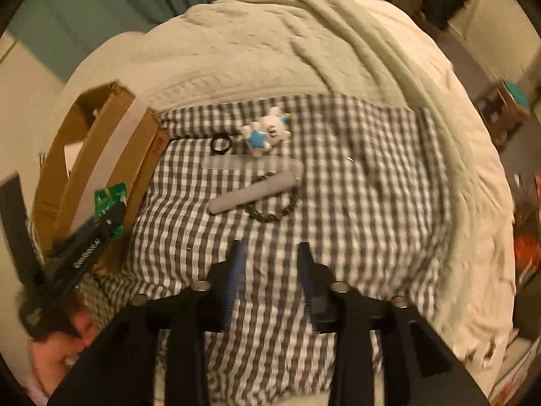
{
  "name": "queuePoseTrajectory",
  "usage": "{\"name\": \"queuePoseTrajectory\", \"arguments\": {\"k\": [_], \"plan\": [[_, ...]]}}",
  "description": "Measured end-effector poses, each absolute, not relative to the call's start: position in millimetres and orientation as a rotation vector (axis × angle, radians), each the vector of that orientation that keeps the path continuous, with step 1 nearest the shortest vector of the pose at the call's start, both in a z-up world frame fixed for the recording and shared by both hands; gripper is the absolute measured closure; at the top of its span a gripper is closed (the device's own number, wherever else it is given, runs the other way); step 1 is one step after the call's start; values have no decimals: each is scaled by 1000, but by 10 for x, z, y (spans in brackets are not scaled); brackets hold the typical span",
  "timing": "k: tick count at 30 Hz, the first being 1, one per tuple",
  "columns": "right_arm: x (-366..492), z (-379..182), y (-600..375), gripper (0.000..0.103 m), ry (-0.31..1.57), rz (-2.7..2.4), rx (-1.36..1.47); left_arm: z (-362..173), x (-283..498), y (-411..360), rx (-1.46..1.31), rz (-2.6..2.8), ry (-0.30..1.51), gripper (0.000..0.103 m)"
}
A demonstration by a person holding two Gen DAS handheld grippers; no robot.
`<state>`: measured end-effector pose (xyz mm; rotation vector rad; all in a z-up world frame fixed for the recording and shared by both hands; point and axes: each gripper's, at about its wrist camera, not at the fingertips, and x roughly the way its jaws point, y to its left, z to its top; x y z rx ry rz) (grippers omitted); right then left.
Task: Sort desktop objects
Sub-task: 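Grasp the bead bracelet and white bar with the right gripper while the left holds the sachet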
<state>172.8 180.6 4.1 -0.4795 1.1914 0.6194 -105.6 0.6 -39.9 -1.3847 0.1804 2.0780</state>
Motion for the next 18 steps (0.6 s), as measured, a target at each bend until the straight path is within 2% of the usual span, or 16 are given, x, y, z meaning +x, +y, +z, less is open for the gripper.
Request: {"name": "queuePoseTrajectory", "arguments": {"k": [3,6,11,14,18], "plan": [[1826,224,1858,54,1171,599,-457,-451,-986,26,-1410,2124,151,62],[2015,141,1939,53,1141,573,-336,-569,-909,61,-1447,2156,142,62],[2220,-581,2048,53,1303,532,-213,-759,-944,117,-1480,2184,185,62],[2286,-944,2162,53,1393,499,-248,-867,-1020,191,-1484,2200,190,62],[2457,-1189,2213,53,1440,495,-220,-992,-1053,329,-1464,2193,202,62]]}}
